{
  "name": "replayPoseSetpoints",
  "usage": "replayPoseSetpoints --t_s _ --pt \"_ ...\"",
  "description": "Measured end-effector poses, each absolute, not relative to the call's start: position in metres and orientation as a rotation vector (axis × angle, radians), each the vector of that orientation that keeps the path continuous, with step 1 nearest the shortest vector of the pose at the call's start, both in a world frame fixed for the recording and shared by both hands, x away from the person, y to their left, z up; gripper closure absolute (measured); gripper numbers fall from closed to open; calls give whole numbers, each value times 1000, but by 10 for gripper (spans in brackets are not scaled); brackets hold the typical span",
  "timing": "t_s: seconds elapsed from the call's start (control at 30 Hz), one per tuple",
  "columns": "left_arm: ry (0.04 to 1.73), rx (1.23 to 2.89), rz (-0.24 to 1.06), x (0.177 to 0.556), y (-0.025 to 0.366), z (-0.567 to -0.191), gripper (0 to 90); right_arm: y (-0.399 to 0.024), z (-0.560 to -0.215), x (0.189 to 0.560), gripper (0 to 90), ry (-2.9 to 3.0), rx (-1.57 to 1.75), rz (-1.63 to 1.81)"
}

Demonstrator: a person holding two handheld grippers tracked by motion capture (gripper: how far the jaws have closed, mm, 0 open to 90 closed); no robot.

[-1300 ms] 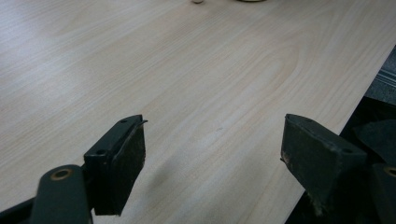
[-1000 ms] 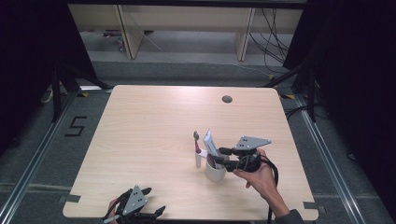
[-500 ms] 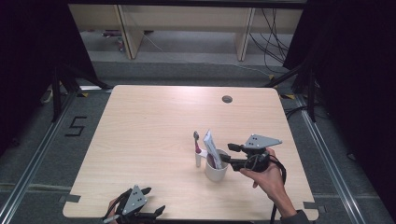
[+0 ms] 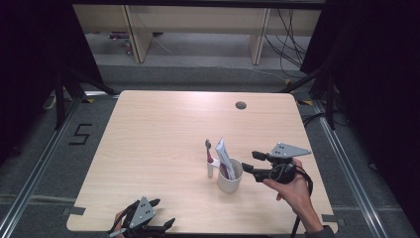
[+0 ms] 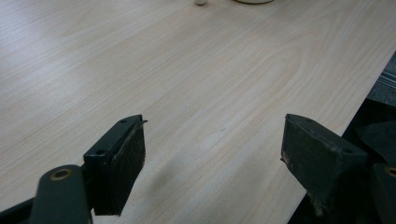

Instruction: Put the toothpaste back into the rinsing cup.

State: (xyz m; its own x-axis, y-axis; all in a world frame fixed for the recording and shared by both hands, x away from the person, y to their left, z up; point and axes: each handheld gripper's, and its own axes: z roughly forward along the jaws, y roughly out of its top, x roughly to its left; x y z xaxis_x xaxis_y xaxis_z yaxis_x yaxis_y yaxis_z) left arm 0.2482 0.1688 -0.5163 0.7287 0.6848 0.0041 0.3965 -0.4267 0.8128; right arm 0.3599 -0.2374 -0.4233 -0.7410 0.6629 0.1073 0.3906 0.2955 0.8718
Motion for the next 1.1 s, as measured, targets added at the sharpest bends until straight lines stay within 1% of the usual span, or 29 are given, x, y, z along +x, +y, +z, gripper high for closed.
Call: replayPoseSetpoints --t_s 0.1,0.13,0.17,0.23,0.3,0.33,0.37,0.43,0.63,0.9,1.03,1.1 --pt "818 2069 425 248 169 -516 213 -243 -425 360 380 2293 956 1429" --pt "818 2072 430 248 169 -516 213 -244 -424 357 380 2303 1005 1416" --pt "817 2072 429 248 169 -516 213 -246 -425 360 379 2287 955 1421" --pt "815 2074 430 248 169 -516 213 -247 -424 357 378 2288 1002 1422" --pt "819 2069 426 248 169 -516 213 -250 -425 358 377 2271 969 1420" --pt "820 2068 426 248 169 -516 213 -249 -425 355 375 2278 1016 1426" --pt "820 2069 426 248 169 -517 213 -252 -424 357 374 2300 975 1420" --pt "821 2067 426 248 169 -517 213 -251 -425 356 368 2298 1018 1439" --pt "833 2054 427 248 168 -518 213 -257 -427 356 349 2275 1010 1430" --pt "837 2051 427 248 168 -518 213 -267 -431 355 297 2268 1047 1404" --pt "827 2078 430 250 171 -516 213 -272 -435 353 258 2253 1094 1416" --pt "838 2061 431 250 171 -517 212 -276 -438 355 241 2255 1079 1401"
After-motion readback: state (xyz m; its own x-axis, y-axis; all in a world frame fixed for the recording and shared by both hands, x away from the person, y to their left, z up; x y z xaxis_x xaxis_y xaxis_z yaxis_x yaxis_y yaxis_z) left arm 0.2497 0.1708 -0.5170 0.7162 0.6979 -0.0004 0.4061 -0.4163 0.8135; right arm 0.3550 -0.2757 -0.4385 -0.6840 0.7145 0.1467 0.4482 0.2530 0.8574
